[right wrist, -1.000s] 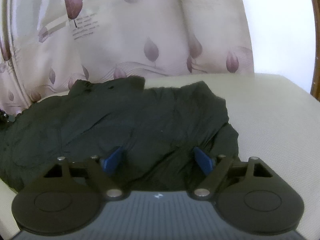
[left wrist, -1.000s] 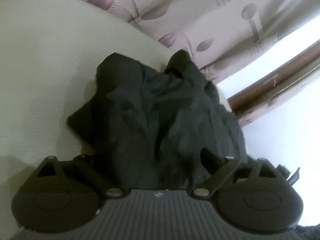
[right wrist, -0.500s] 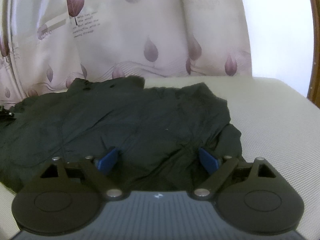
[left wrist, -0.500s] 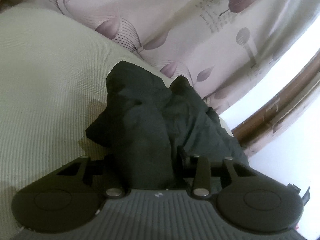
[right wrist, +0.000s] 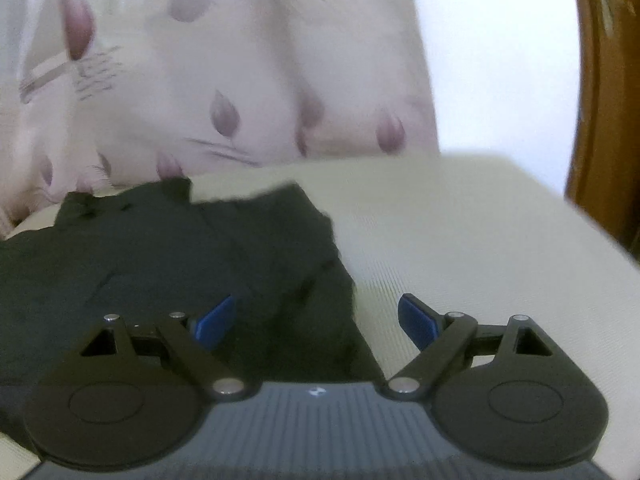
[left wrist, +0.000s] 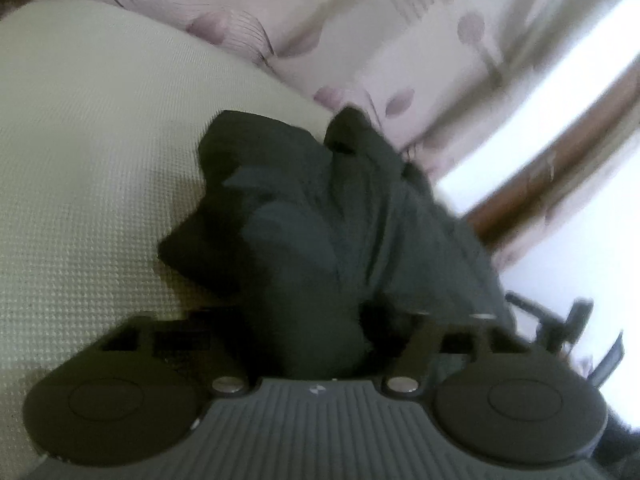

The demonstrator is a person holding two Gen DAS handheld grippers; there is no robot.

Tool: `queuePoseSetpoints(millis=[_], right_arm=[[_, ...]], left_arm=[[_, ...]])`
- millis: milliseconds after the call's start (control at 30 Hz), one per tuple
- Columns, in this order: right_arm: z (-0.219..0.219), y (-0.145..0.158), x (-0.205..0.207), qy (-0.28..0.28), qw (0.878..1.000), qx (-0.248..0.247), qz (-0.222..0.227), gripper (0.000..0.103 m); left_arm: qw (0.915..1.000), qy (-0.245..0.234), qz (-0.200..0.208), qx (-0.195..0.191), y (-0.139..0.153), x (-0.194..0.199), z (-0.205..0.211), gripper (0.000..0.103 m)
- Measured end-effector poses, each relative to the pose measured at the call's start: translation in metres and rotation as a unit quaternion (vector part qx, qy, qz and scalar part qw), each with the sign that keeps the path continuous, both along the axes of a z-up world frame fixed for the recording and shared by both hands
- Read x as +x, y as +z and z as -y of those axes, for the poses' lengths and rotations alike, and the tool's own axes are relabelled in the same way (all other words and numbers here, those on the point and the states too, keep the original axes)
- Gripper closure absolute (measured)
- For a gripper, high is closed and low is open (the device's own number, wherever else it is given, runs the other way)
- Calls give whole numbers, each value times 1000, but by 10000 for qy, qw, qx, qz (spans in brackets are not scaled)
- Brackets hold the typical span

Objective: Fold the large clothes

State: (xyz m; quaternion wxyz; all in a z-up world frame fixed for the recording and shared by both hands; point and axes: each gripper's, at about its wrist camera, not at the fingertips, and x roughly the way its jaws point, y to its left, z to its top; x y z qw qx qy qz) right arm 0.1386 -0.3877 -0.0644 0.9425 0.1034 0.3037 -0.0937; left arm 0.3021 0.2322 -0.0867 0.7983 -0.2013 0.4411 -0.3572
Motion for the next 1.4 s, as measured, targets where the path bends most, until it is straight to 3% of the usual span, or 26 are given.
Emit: queuePoseSetpoints(millis=[67, 133, 167, 200, 300, 333, 500, 600, 667, 767, 833, 867, 900, 967, 1033, 1133, 1233, 1300, 1400], right_arm=[[8, -10, 2, 65, 9994, 307, -135, 13], [12, -21, 7, 140, 9970, 684, -329, 15], [13, -27, 8, 115, 9950, 900, -408, 18], [9, -29, 5, 86, 9947, 963, -363, 24], [-8, -28, 4, 235, 9948, 844, -514, 52], [-12, -26, 3, 232, 9945, 841, -580, 58], [-45, -20, -25, 654, 9902, 871, -875, 64], [-52, -18, -48, 821, 9839, 1267, -960, 64], [-56, -8, -59, 497, 9906, 931, -870, 62], [-77, 29, -73, 193, 9998, -45, -38, 62], [-96, 51, -75, 756, 9957, 240, 471, 62], [-115, 59, -72, 1220, 9896, 374, 664, 62], [-137, 63, -67, 1622, 9835, 364, 718, 62], [-187, 63, -52, 2427, 9678, 106, 657, 67], [-231, 54, -34, 3106, 9482, -198, 636, 85], [-274, 37, 0, 3489, 9353, -411, 431, 96], [-295, 12, 20, 3466, 9364, -544, 19, 98], [-297, -12, 35, 3508, 9346, -481, -343, 100], [-303, -31, 37, 3497, 9353, -340, -412, 100]], left_arm=[[9999, -98, 12, -100, -1, 3, 3, 22], [9998, -90, 37, -181, -4, 5, 5, 24], [9997, -39, 3, -229, -6, 6, 6, 34], [9995, 1, -90, -291, -10, 6, 8, 50], [9988, 175, 20, -456, -14, -8, 9, 63], [9981, 231, 65, -566, -13, -14, 7, 66], [9957, 440, 72, -812, -8, -60, -18, 71], [9944, 546, -60, -904, -8, -81, -40, 71], [9941, 559, -103, -929, -8, -89, -47, 69], [9966, 432, 27, -694, -1, -93, -44, 61], [9979, 389, 63, -521, 0, -91, -40, 51], [9983, 335, 47, -469, -1, -89, -37, 39], [9984, 254, 5, -496, -3, -87, -36, 35], [9983, 230, 71, -534, -4, -87, -36, 34], [9982, 219, 179, -522, -5, -91, -38, 34], [9977, 407, 348, -426, -9, -100, -42, 40], [9969, 547, 197, -523, -7, -103, -41, 59], [9965, 616, 219, -529, 2, -109, -35, 66], [9941, 802, 57, -725, 23, -115, -24, 71]])
